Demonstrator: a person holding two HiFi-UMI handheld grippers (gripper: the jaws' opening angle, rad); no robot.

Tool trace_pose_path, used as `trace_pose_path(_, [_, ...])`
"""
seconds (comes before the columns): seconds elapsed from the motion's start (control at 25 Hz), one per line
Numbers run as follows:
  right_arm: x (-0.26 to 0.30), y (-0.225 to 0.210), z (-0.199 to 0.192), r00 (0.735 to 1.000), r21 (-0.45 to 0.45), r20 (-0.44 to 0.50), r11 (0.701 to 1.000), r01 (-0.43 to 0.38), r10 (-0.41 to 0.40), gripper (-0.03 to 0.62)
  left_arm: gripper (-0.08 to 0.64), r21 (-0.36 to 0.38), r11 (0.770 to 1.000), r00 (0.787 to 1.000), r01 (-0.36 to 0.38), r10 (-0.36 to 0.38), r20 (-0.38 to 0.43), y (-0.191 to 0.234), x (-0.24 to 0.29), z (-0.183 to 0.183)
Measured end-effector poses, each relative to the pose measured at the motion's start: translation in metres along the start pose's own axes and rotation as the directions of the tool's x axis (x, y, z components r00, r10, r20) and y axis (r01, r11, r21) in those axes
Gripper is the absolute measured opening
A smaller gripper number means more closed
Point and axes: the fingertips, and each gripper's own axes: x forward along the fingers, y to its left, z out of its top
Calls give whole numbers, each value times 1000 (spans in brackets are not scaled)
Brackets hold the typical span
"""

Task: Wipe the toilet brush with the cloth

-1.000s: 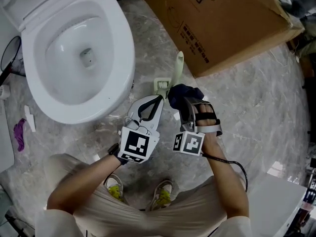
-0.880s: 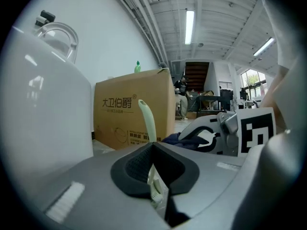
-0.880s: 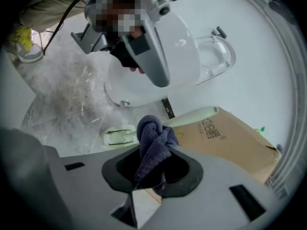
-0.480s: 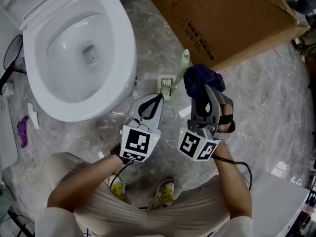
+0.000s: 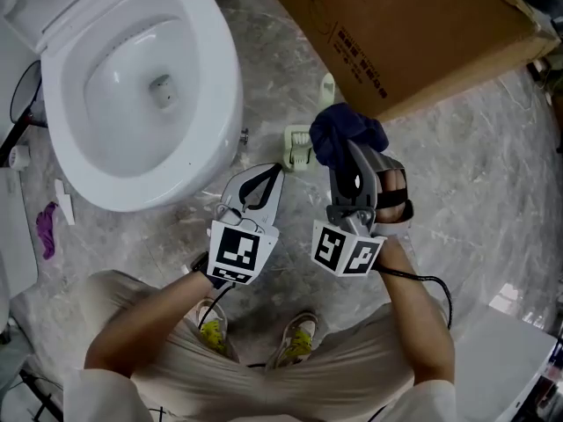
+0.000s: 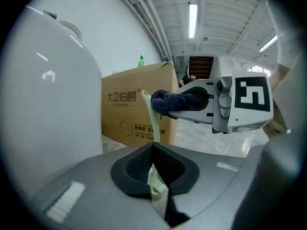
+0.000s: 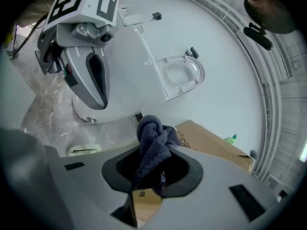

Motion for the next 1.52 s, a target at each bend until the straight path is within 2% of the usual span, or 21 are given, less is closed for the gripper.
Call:
trace_pose_path(0.36, [1,29,-3,995,-21,-16,995,-101,101,98,0,5,1000,1000,-1,1,2,0,-2,-3])
trace_pose_path(0.76, [5,60,-18,974,-50,-84,976,-214,209,100,0,-9,1000,1000,-1,1,5,-2,-2,-2])
trace_pose_path(1.52, [14,107,-40,933,-81,-152,936,-341,327,100,0,-13,1000,1000,23,-23,8,-11,-7,5])
